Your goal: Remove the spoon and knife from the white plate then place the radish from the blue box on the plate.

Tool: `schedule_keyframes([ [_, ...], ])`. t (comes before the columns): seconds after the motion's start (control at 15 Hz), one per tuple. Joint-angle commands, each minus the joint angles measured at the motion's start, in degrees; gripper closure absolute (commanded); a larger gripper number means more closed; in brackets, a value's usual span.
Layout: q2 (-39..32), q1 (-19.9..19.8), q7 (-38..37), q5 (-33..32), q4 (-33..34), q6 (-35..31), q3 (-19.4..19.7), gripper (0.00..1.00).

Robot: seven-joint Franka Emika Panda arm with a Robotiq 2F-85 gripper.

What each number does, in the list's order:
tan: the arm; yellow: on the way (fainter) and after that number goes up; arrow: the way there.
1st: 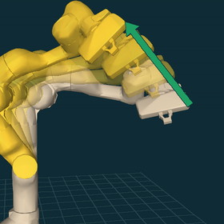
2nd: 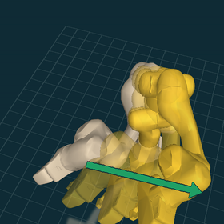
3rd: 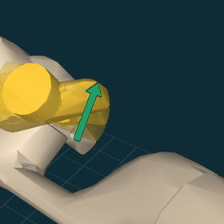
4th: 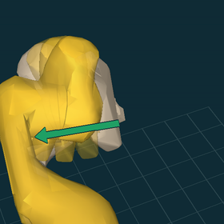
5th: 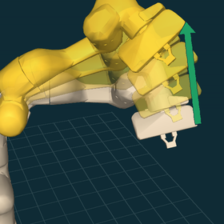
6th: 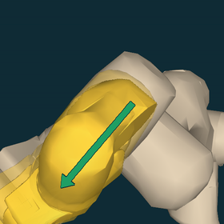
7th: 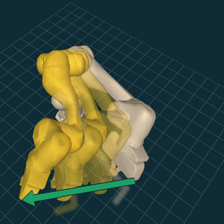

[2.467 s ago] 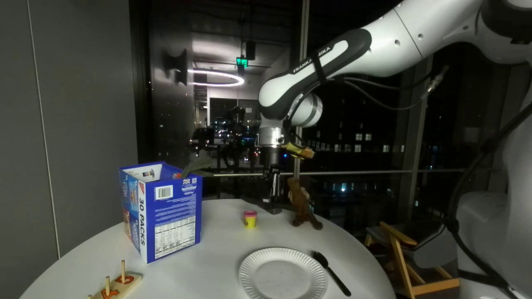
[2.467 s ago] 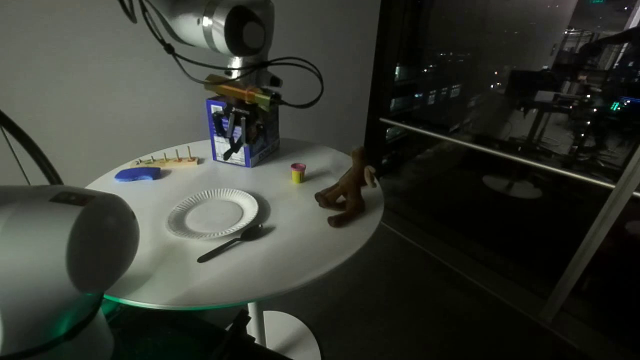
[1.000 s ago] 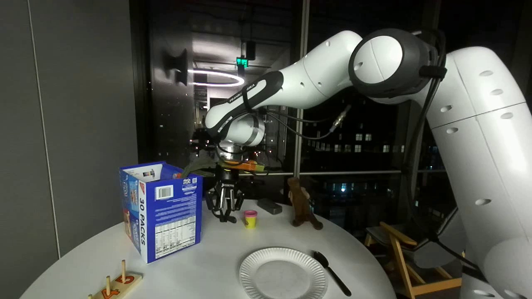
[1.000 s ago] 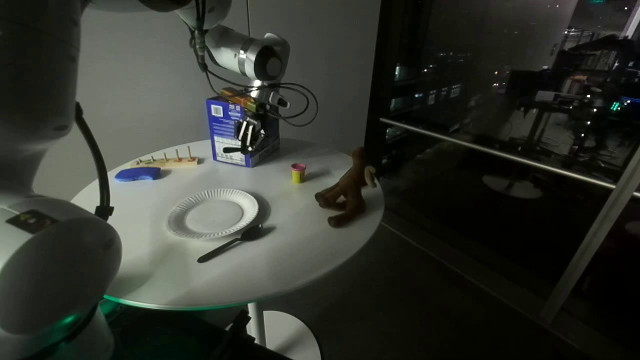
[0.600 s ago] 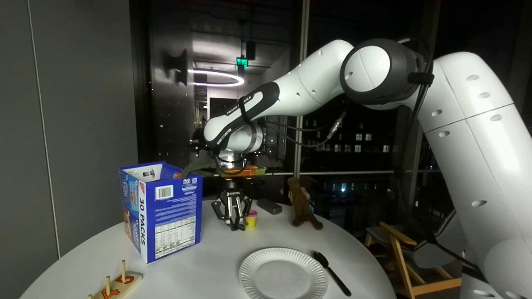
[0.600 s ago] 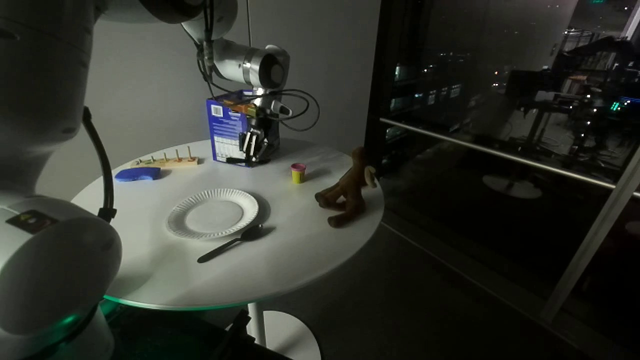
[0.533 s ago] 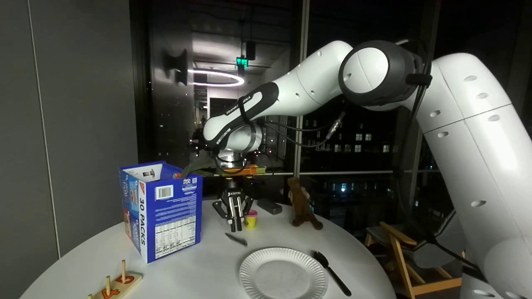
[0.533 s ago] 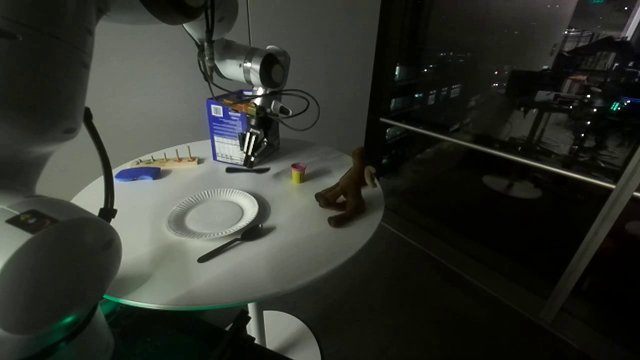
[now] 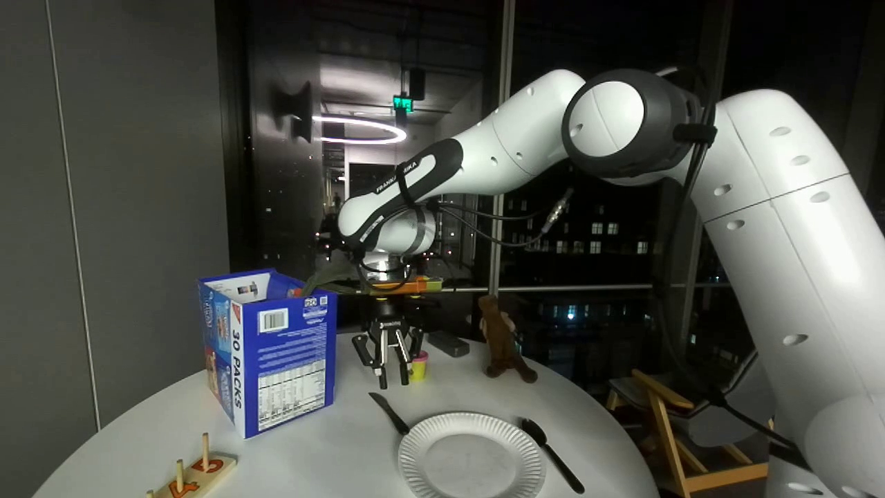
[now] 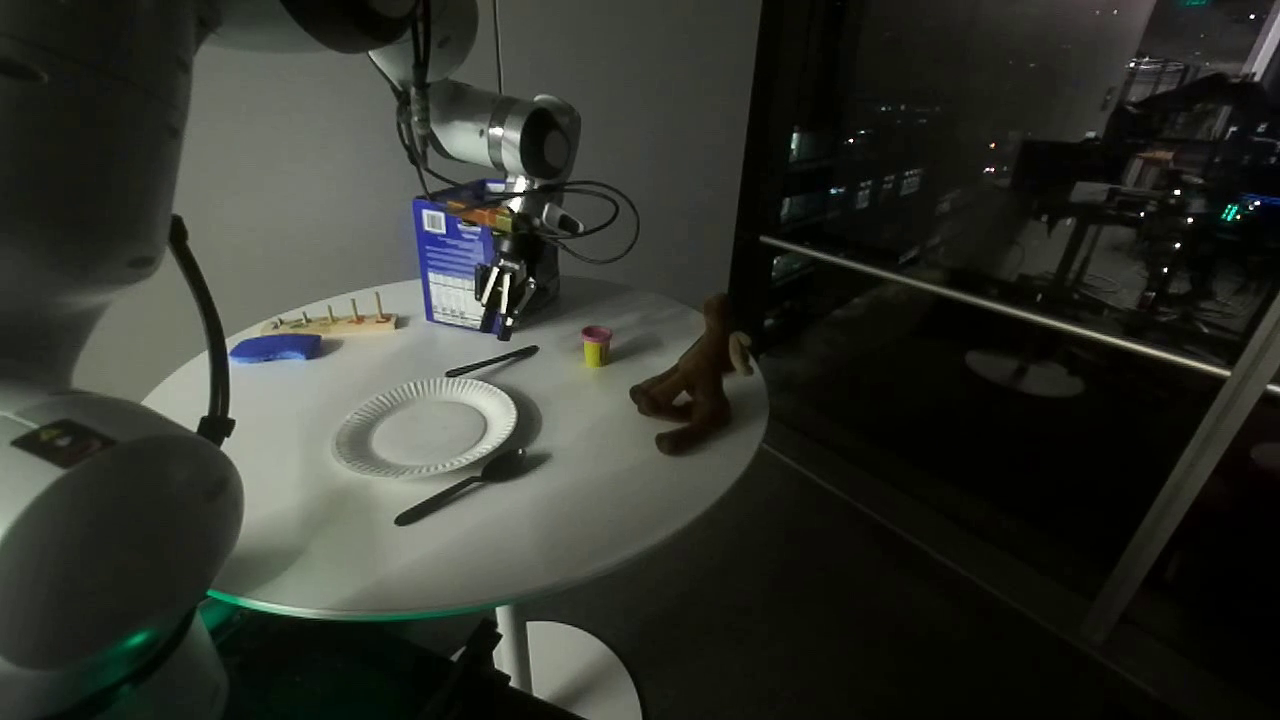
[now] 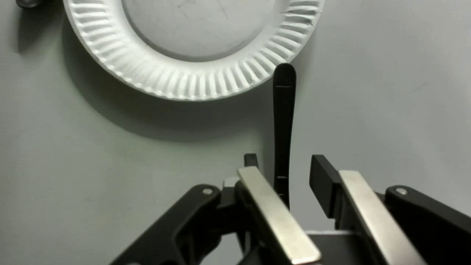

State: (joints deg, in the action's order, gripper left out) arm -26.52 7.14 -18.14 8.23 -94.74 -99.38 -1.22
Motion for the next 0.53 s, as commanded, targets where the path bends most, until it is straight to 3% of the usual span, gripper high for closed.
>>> schedule_keyframes([
  [0.0,0.0,-0.2,-0.1,-0.1,0.1,0.2,-0.2,0.57],
  [0.2,0.0,-0.2,-0.1,-0.1,0.1,0.1,-0.2,0.57],
  [0.27,0.0,-0.2,-0.1,-0.1,0.1,0.1,-0.2,0.32],
  [0.33,2.0,0.3,0.4,-1.4,-1.7,-2.3,-0.1,0.31],
  [0.47,5.5,1.2,-0.4,-3.9,-4.4,-5.1,0.2,0.18],
])
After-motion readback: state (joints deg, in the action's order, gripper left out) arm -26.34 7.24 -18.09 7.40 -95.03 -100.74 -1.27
